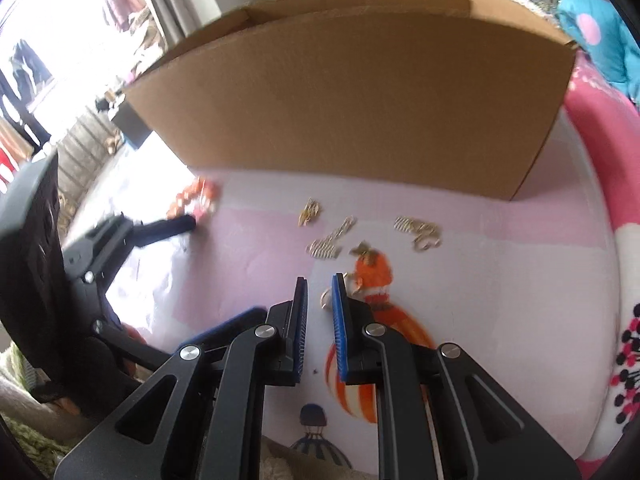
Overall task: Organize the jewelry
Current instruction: 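Lower the open right tool over the gold charms, then close the left tool on the small gold ring, then lift the gold ring and carry it over the box with the left tool, then open the left tool to drop the ring into the box, then withdraw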
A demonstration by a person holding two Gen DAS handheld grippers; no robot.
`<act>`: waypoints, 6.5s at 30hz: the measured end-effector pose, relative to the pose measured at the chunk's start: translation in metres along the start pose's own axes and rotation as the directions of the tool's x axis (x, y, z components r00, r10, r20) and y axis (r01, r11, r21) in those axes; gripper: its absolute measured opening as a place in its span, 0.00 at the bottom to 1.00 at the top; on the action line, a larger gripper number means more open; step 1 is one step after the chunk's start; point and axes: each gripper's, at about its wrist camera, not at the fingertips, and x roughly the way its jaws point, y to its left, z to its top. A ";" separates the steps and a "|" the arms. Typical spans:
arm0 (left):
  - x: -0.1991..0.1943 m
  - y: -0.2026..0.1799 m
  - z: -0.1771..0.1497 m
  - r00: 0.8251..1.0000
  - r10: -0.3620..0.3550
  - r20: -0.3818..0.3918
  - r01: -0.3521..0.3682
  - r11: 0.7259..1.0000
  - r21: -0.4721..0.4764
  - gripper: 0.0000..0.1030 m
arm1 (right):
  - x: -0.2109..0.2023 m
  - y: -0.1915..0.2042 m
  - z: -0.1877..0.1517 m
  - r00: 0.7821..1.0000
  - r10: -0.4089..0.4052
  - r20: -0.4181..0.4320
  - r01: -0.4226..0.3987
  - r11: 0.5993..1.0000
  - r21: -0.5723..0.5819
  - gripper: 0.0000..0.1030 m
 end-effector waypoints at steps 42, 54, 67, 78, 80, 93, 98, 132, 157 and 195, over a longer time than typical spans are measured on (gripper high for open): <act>0.010 -0.069 0.027 0.991 -0.127 -0.035 0.132 0.962 0.239 0.10 | -0.013 -0.069 -0.029 0.981 0.074 0.180 -0.111 0.972 0.207 0.13; 0.004 -0.050 0.022 0.992 -0.120 -0.034 0.124 0.977 0.175 0.09 | -0.017 -0.050 -0.026 0.983 0.045 0.179 -0.070 0.988 0.138 0.13; -0.002 -0.017 0.014 0.995 -0.093 -0.025 0.095 0.991 0.096 0.09 | 0.003 -0.002 -0.017 0.984 -0.111 0.137 0.127 0.986 -0.112 0.30; -0.003 -0.017 0.011 0.995 -0.097 0.000 0.096 0.989 0.115 0.09 | 0.001 -0.003 -0.016 0.985 -0.118 0.125 0.131 0.986 -0.100 0.11; -0.004 -0.016 0.010 0.995 -0.101 0.008 0.100 0.989 0.112 0.09 | 0.000 -0.006 -0.017 0.986 -0.108 0.129 0.119 0.990 -0.079 0.10; -0.027 -0.007 0.004 0.993 -0.109 0.045 0.107 0.992 0.061 0.00 | -0.044 -0.005 -0.026 0.965 -0.100 0.244 0.111 0.993 -0.034 0.10; -0.035 -0.005 0.003 0.990 -0.123 0.066 0.118 0.991 0.066 0.23 | -0.047 -0.001 -0.029 0.964 -0.078 0.253 0.086 0.996 -0.023 0.10; -0.030 -0.001 0.015 0.974 -0.225 0.024 0.211 0.942 0.262 0.10 | -0.045 -0.008 -0.025 0.962 0.009 0.274 -0.014 1.000 0.014 0.11; 0.016 0.084 0.186 0.994 -0.104 -0.043 0.096 0.983 -0.159 0.11 | 0.006 -0.031 0.179 0.987 0.154 0.055 -0.158 0.984 0.082 0.11; -0.102 0.080 0.105 0.939 -0.200 0.278 0.232 0.969 -0.088 0.40 | -0.106 -0.047 0.090 0.893 0.290 0.345 -0.332 0.941 0.067 0.38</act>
